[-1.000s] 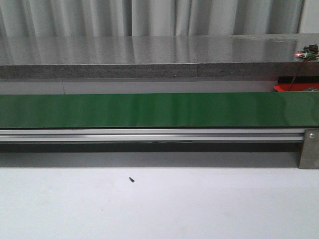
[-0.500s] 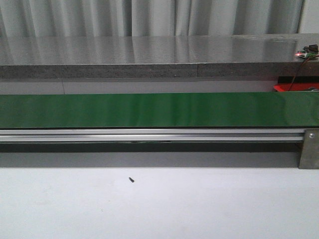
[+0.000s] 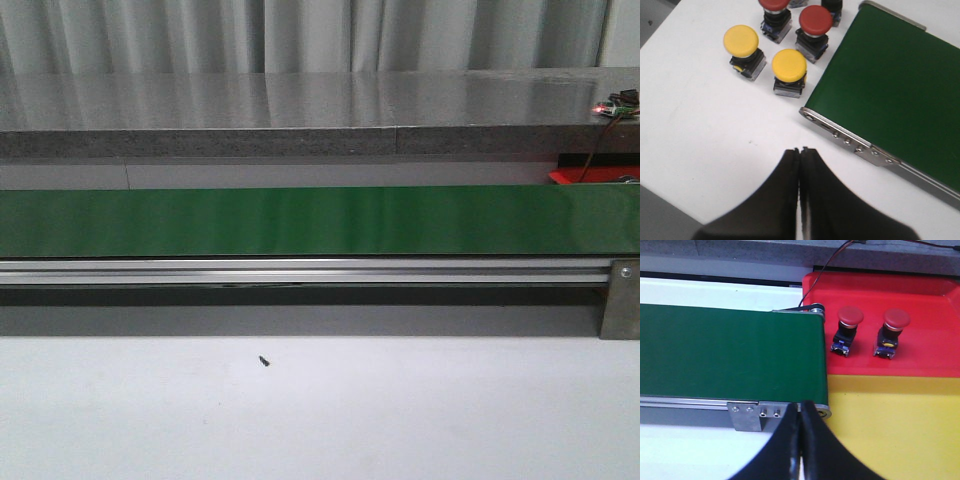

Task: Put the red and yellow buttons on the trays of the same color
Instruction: 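Lower the left gripper and grasp a yellow button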

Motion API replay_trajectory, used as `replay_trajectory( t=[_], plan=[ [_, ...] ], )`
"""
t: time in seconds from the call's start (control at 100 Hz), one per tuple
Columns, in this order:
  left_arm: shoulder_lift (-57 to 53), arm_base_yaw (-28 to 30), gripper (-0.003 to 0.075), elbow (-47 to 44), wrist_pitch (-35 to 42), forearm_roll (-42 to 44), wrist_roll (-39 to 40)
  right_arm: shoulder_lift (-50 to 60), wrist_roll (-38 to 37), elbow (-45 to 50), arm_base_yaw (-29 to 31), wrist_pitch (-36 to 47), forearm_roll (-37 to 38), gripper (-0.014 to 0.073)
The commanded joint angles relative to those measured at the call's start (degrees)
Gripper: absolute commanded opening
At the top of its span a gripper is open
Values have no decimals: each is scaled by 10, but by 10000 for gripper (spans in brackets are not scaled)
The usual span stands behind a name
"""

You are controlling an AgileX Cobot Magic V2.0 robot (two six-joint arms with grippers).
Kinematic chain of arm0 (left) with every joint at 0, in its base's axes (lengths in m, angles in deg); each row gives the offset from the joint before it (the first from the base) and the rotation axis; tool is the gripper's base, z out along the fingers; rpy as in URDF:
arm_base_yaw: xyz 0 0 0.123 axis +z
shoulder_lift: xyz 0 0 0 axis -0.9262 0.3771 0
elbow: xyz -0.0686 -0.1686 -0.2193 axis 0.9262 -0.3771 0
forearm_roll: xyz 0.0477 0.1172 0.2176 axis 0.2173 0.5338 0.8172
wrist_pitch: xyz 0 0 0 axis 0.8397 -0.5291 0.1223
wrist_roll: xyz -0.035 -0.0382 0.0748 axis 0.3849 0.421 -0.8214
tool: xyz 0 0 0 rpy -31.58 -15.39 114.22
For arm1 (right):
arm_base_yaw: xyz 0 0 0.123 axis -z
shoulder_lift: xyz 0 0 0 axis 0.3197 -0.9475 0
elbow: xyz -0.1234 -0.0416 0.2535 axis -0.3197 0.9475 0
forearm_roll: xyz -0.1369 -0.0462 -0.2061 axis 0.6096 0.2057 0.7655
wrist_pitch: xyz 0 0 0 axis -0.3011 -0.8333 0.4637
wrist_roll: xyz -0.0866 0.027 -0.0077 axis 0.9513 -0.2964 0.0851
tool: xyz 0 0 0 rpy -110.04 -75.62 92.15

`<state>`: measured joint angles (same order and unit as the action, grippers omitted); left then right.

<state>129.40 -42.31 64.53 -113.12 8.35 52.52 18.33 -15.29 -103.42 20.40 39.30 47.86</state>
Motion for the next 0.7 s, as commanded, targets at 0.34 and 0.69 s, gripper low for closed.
replay_trajectory(
  t=[0.34,0.69],
  plan=[
    [145,41,531,98,16,-59,-35,1,6,-15,-1,45,0,-59],
    [265,41,491,195,-22,-113,-35,1,6,-15,-1,45,0,-59]
  ],
)
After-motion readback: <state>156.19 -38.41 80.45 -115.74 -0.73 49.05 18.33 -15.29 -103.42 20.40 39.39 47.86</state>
